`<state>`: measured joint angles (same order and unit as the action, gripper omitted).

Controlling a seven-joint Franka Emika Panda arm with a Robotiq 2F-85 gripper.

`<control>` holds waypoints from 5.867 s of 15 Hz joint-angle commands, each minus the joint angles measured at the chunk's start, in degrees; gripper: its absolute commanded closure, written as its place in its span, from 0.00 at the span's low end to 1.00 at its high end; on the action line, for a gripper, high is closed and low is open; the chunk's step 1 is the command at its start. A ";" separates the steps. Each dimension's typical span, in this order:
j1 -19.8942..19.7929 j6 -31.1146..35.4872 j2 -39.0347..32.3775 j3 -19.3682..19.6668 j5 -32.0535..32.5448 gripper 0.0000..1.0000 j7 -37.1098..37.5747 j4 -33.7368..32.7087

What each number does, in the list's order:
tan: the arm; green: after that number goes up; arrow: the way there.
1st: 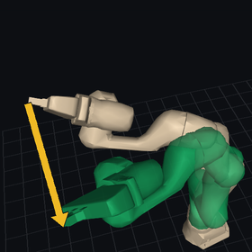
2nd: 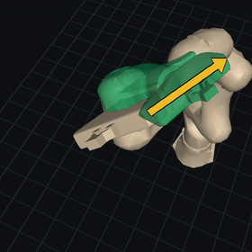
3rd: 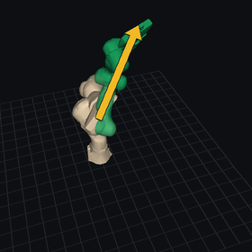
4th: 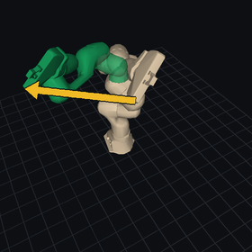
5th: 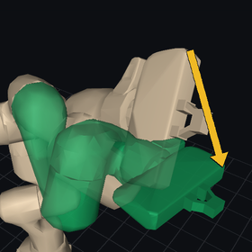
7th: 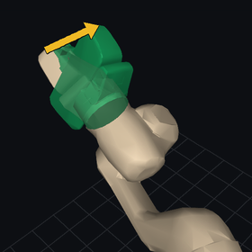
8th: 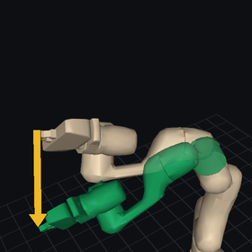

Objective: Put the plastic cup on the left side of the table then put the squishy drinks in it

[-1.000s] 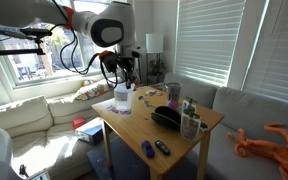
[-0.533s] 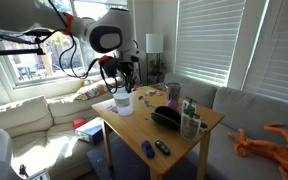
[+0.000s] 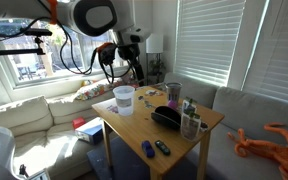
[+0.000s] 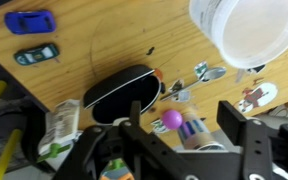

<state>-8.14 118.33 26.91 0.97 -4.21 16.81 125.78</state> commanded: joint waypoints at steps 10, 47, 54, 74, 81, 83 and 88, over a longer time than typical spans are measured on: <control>-4.04 -0.57 -0.66 0.93 4.54 0.00 4.55 -1.01; -4.14 -7.08 -26.65 9.21 13.86 0.96 37.58 -25.79; 0.29 -7.33 -16.19 4.59 13.61 0.96 27.34 -26.11; 10.23 -22.16 -14.77 -5.95 -0.84 0.96 7.98 -23.27; 10.23 -18.28 -14.82 -6.70 -0.12 0.96 6.44 -18.93; 10.18 -17.00 -14.73 -6.82 0.36 0.96 6.46 -17.90; 10.12 -14.06 -14.26 -7.00 1.26 0.96 6.91 -15.16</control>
<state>1.81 101.96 11.40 -5.84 -3.90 24.21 108.31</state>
